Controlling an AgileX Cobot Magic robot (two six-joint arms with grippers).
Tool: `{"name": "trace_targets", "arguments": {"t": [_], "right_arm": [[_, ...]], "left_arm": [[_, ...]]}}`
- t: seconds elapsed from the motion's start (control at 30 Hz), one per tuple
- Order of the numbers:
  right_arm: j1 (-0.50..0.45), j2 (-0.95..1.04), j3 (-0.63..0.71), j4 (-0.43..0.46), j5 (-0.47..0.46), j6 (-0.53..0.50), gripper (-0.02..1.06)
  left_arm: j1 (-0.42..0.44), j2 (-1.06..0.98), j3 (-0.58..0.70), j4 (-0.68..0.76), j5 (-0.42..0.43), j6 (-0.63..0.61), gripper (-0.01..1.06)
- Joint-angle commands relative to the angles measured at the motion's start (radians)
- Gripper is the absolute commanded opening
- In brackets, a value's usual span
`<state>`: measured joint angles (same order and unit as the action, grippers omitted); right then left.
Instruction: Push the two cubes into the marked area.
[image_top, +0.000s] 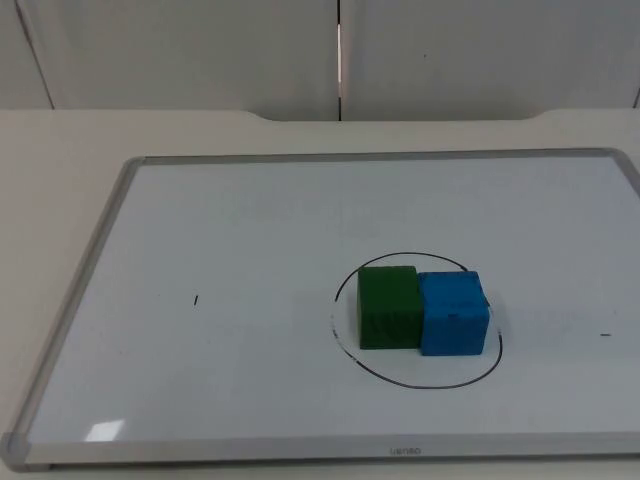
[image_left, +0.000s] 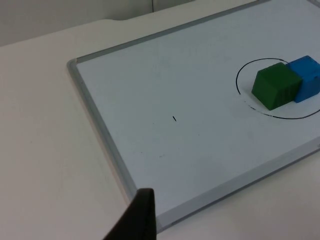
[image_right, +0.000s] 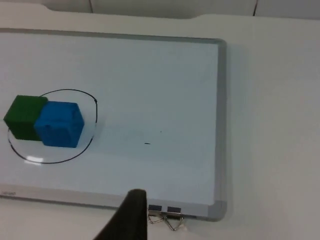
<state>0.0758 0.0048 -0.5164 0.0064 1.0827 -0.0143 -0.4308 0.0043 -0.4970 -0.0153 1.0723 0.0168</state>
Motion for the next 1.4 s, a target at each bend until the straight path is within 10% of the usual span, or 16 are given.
{"name": "trace_targets", "arguments": {"t": [0.0, 0.7, 1.37], "right_arm": [[-0.025, -0.005, 0.003, 0.003, -0.003, -0.001, 1.05], [-0.055, -0.005, 0.003, 0.003, -0.003, -0.001, 1.05], [-0.055, -0.005, 0.003, 0.003, -0.003, -0.001, 1.05]], "left_arm": [[0.003, -0.004, 0.003, 0.004, 0.002, 0.004, 1.05], [0.031, -0.004, 0.003, 0.005, 0.002, 0.004, 1.05], [0.394, -0.004, 0.003, 0.005, 0.002, 0.004, 1.05]]}}
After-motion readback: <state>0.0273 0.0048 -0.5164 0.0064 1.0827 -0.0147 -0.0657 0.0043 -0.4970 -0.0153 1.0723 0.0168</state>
